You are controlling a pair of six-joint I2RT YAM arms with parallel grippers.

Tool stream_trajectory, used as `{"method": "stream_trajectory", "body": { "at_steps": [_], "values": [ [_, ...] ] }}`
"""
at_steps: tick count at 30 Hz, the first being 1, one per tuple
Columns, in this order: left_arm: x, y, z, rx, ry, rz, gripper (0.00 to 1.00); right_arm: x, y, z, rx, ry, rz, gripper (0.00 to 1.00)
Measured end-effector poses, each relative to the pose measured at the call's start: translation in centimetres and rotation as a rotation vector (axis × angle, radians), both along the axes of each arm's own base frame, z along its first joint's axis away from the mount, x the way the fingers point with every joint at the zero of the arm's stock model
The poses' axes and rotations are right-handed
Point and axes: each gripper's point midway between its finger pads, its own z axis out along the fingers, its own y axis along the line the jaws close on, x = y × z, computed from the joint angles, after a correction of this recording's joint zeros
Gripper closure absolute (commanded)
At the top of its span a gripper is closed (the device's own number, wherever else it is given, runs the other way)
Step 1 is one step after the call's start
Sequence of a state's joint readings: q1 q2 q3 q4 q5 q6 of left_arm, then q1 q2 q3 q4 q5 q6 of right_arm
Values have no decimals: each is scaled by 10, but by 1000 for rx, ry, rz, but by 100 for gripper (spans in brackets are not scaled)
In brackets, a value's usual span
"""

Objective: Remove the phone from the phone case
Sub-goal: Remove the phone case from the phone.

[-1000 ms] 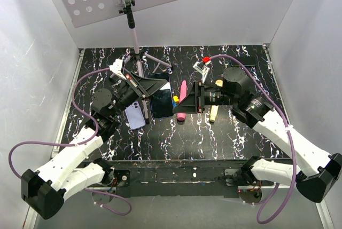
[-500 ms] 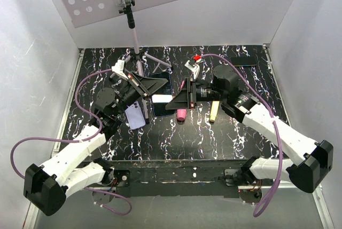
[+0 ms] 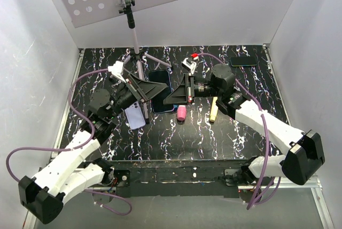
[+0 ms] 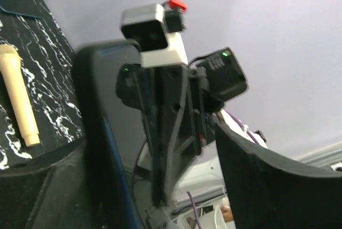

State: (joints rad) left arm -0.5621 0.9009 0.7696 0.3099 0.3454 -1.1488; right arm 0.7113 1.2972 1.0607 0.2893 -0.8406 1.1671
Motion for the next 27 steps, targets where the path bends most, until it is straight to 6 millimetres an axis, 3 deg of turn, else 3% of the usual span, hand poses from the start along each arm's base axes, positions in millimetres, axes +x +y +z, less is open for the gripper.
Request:
{"method": "stream_trajectory", "body": {
  "at_steps": [2, 6, 13, 17, 21, 27],
  "values": [
    [-11, 5, 4, 21, -41, -12, 2, 3, -2, -2, 9, 16, -8, 99],
    [-23, 18, 10, 57, -120, -23, 2, 3, -9, 2, 46, 33, 5, 99],
    [-38, 30, 7, 84, -220, -76, 18, 0, -28, 18, 108, 38, 16, 99],
    [-47, 25, -1, 98, -242, -157, 23, -7, -36, 28, 131, 16, 30, 99],
    [-55, 17, -2, 95, -270, -251, 34, -14, -40, 35, 150, -12, 51, 99],
    [-61, 12, -3, 90, -284, -325, 42, -17, -41, 37, 155, -13, 62, 99]
  ]
}}
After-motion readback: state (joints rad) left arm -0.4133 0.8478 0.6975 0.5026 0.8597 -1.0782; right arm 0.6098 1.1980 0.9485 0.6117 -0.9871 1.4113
